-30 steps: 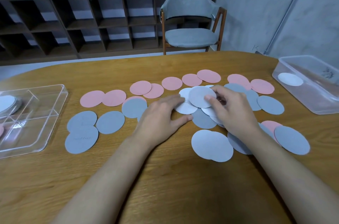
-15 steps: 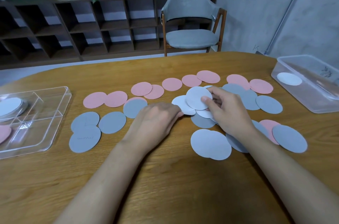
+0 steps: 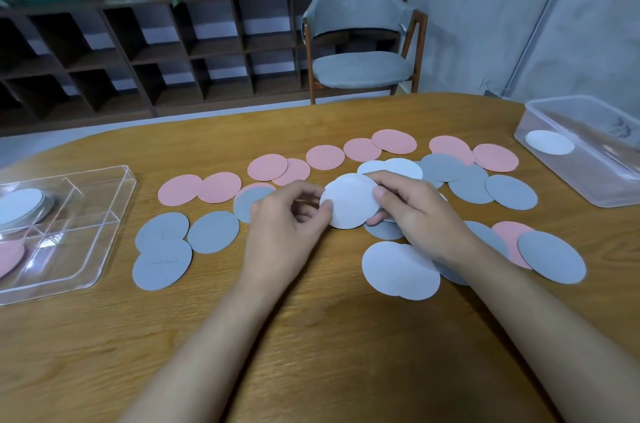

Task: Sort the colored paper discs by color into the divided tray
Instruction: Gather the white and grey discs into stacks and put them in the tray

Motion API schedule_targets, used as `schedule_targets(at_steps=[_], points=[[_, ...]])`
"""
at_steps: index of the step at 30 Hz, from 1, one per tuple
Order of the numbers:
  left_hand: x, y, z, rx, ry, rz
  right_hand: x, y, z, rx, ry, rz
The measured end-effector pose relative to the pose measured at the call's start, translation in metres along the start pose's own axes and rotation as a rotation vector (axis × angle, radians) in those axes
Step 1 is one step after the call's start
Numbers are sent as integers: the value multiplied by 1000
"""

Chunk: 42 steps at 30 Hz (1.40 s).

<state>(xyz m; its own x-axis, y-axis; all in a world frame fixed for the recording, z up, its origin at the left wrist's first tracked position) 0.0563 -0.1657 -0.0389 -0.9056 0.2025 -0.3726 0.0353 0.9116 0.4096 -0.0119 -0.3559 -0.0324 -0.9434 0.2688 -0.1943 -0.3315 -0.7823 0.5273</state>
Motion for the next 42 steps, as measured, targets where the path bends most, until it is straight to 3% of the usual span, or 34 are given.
schedule_targets(at_steps=[7, 12, 15, 19, 24, 29, 33, 37, 42], points=[[-2, -6, 2, 51, 49, -23, 2, -2, 5, -52, -9, 47], [-1, -6, -2, -35, -63, -13, -2, 4, 4, 229, 125, -36], [-4, -15, 2, -331, -256, 134, -6, 10, -4, 267, 125, -103], [-4, -26, 10, -466, -250, 342, -10, 17, -12, 268, 86, -161], [-7, -18, 5, -484, -353, 228, -12, 17, -14, 231, 54, -198], [-8, -11, 3, -550, -508, 279, -13, 19, -14, 158, 40, -249], [-6, -7, -5, -528, -590, 183, -13, 19, -14, 122, 54, -244], [-4, -6, -10, -359, -541, 117, -12, 16, -16, 114, 66, -209], [-2, -5, -9, -118, -274, 34, -8, 11, -12, 98, 82, -121]])
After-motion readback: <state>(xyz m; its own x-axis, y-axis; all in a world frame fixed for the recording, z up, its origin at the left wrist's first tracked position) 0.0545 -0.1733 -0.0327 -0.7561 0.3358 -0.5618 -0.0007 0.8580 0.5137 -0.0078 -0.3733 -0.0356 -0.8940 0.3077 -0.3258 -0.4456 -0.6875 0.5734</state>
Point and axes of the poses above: each hand's wrist, its own x-axis away from the middle knuckle, its own y-axis out of the back of the hand, z = x × y, the point moved 4 cm from there along -x, towards the middle knuckle, and after that the axes turned 6 degrees about -z, right-handed, at the moved point
